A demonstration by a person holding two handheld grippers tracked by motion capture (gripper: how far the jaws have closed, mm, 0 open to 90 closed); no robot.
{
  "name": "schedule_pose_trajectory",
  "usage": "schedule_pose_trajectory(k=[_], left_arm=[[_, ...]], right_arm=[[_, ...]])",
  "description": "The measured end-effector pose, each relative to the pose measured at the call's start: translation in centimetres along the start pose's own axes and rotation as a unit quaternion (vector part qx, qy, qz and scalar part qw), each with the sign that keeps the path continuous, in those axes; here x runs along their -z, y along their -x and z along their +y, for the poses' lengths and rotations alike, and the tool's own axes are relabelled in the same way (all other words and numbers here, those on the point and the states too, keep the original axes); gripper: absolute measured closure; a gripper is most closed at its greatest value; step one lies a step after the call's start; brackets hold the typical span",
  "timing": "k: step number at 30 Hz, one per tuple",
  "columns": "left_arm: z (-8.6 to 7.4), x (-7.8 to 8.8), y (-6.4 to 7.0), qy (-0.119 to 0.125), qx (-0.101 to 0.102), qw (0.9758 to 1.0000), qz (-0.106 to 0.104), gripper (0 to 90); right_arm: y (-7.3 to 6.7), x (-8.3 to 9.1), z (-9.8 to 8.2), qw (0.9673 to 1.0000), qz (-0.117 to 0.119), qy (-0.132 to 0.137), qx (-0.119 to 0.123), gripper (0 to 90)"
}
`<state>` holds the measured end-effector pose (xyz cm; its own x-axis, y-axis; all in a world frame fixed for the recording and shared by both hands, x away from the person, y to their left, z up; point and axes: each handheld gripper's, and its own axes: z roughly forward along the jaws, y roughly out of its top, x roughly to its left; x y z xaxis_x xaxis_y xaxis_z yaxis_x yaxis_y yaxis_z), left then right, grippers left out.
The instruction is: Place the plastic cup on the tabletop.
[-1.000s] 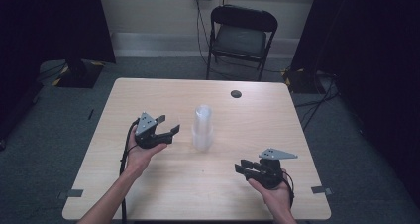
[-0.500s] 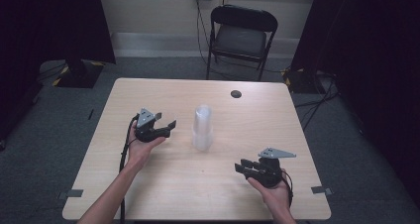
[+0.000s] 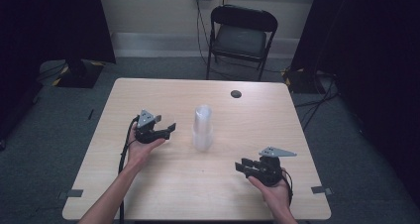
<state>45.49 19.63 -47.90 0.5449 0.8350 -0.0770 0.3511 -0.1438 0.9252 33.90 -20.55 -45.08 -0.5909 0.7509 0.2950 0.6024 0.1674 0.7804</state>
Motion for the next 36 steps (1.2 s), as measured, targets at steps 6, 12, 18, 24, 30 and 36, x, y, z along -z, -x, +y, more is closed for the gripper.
schedule_pose_trajectory(k=[6,12,18,24,30,36], left_arm=[[-0.5,0.3,0.0,-0.020,-0.003,0.9998,0.001,27.1],[-1.0,0.3,-0.1,-0.027,0.001,0.9996,-0.002,20.8],[-1.1,0.6,-0.3,-0.047,0.012,0.9988,0.002,15.6],[-0.8,1.2,-0.1,-0.060,0.007,0.9982,-0.002,15.7],[-0.6,2.0,0.1,-0.069,0.002,0.9976,-0.002,16.0],[-0.8,3.4,0.1,-0.071,0.000,0.9974,-0.012,16.5]], right_arm=[[-0.2,0.2,0.1,1.0000,-0.001,0.002,0.003,61.5],[-0.4,-0.1,0.3,1.0000,0.001,0.002,0.005,61.0],[-0.6,-0.1,0.3,1.0000,0.000,0.002,0.008,58.7],[-0.4,0.4,0.2,0.9999,-0.008,0.009,0.007,56.2],[0.5,1.1,0.3,0.9992,-0.028,0.028,-0.001,51.3],[1.2,1.3,0.2,0.9986,-0.042,0.032,-0.005,46.8]])
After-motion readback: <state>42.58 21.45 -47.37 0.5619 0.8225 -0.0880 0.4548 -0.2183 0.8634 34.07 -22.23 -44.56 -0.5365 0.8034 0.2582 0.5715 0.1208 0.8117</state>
